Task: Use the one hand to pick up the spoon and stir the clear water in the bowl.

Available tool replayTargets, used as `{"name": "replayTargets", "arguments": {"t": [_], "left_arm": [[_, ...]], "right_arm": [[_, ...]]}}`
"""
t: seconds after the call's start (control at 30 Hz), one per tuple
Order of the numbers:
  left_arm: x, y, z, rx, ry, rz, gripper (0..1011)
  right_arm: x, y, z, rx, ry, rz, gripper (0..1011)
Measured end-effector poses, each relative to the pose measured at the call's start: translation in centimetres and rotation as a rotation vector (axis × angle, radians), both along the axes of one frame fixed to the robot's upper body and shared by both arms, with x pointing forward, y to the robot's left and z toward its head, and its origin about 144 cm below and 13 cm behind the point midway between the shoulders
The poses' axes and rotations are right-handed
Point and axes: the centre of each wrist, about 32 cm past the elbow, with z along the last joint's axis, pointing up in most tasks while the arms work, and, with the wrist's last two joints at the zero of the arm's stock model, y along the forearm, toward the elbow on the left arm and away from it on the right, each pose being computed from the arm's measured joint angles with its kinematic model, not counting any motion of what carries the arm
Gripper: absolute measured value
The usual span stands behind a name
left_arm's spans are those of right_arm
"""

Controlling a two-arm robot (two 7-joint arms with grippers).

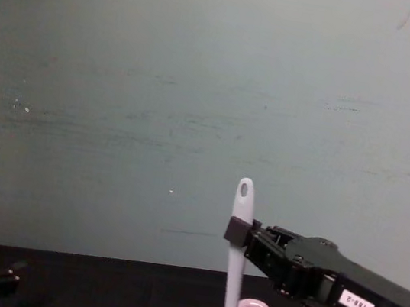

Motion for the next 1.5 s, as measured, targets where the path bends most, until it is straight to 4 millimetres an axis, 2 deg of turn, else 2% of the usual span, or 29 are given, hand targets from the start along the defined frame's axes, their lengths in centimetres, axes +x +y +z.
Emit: {"name": "replayTargets", "arguments": {"t": [0.17,0.4,0.7,0.87,1.0,1.27,1.5], "left_arm": [[0.0,0.0,0.0,0.0,0.0,0.0,1011],[0.0,0.0,0.0,0.0,0.0,0.0,1011],[0.0,0.0,0.0,0.0,0.0,0.0,1011],[0.0,0.0,0.0,0.0,0.0,0.0,1011],[0.0,0.0,0.0,0.0,0.0,0.0,1011],[0.0,0.0,0.0,0.0,0.0,0.0,1011],[0.0,0.0,0.0,0.0,0.0,0.0,1011]], "right_arm": [[-0.3,1.1,-0.1,0.022,0.013,0.044,121],[0.5,2.6,-0.3,0.038,-0.003,0.033,120],[3.1,3.8,-1.4,0.035,-0.056,-0.107,121],[3.7,3.2,-1.4,0.036,-0.072,-0.162,121],[3.4,1.9,-1.1,0.028,-0.072,-0.178,120],[0.9,-0.9,-0.3,0.013,-0.033,-0.128,121],[-1.0,-1.2,0.2,0.015,0.023,-0.025,121]]}}
